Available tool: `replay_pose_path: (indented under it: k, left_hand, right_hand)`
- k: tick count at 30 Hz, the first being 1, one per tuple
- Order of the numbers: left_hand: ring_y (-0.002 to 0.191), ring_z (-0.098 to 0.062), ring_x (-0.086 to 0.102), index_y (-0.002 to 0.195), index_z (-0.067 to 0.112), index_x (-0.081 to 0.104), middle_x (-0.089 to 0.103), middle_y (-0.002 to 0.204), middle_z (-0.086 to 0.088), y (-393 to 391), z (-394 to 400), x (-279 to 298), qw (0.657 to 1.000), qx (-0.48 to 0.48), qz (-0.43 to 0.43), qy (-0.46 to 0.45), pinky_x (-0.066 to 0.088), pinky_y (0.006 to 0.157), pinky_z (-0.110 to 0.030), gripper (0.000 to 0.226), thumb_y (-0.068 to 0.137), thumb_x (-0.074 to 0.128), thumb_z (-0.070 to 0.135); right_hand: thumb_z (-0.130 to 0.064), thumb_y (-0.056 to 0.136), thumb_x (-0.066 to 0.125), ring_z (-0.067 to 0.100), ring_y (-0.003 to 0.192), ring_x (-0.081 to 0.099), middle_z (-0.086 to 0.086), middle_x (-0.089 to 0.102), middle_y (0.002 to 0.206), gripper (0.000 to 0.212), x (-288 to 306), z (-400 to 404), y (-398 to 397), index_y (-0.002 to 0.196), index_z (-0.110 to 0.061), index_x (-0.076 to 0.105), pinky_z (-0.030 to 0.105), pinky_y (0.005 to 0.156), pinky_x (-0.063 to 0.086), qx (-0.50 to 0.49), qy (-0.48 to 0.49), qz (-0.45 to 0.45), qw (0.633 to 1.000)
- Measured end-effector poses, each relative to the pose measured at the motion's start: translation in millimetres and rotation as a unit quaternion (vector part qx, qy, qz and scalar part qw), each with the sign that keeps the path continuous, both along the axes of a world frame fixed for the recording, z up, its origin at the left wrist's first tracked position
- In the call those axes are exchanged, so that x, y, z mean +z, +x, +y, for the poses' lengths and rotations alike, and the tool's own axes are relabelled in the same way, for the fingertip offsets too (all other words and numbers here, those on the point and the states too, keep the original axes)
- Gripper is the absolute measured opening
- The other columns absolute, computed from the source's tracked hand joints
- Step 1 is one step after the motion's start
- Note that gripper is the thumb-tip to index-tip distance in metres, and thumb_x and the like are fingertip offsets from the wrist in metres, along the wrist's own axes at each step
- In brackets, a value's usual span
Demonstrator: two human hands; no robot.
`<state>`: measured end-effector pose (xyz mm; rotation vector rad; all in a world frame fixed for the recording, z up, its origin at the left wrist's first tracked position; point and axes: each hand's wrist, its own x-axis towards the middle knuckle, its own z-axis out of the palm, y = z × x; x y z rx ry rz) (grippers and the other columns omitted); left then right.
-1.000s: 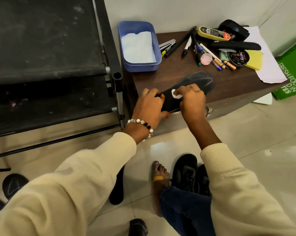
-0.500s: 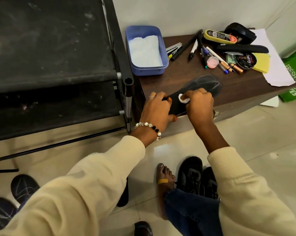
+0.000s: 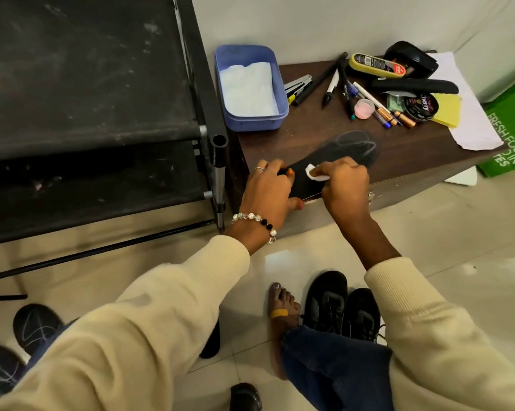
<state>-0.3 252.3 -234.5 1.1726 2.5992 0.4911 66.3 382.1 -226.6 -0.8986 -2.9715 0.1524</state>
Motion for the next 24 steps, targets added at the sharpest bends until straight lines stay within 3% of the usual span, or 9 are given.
replay_pose_path:
  k: [7, 14, 18, 24]
  left_hand:
    - [0.126, -0.024, 0.032, 0.136, 0.013, 0.052, 0.041, 0.138, -0.001, 2, -2, -3, 1.000, -0.007, -0.002, 0.002, 0.032, 0.104, -0.029, 0.059, 0.086, 0.064, 0.042]
    - [0.127, -0.024, 0.032, 0.136, 0.013, 0.052, 0.041, 0.139, -0.002, 2, -2, -2, 1.000, -0.008, 0.001, -0.002, 0.032, 0.105, -0.029, 0.059, 0.087, 0.063, 0.044]
    - [0.125, -0.024, 0.033, 0.133, 0.012, 0.055, 0.042, 0.137, -0.002, 4, 0, -4, 1.000, 0.003, 0.002, 0.005, 0.034, 0.103, -0.030, 0.057, 0.087, 0.064, 0.044]
    - [0.125, -0.023, 0.033, 0.135, 0.013, 0.054, 0.042, 0.137, -0.002, 3, -1, -4, 1.000, 0.001, 0.002, 0.002, 0.034, 0.104, -0.029, 0.058, 0.087, 0.063, 0.045]
  right_hand:
    - [-0.009, 0.088, 0.060, 0.029, 0.106, 0.056, 0.017, 0.055, 0.123, 0.034, -10, 2, -8, 0.122, -0.013, 0.062, 0.032, 0.089, 0.044, -0.017, 0.000, 0.010, 1.000]
    - [-0.004, 0.090, 0.053, 0.034, 0.109, 0.053, 0.020, 0.058, 0.119, 0.032, 1, 18, -39, 0.119, -0.010, 0.064, 0.037, 0.091, 0.041, -0.017, 0.017, 0.013, 1.000]
    - [-0.005, 0.089, 0.055, 0.029, 0.111, 0.052, 0.016, 0.055, 0.124, 0.036, -2, 4, -13, 0.124, -0.013, 0.060, 0.034, 0.092, 0.042, -0.006, -0.001, -0.006, 1.000]
    - [-0.002, 0.085, 0.061, 0.029, 0.097, 0.061, 0.015, 0.064, 0.111, 0.031, -12, -6, 23, 0.113, -0.014, 0.069, 0.035, 0.085, 0.047, 0.051, -0.025, 0.031, 0.998]
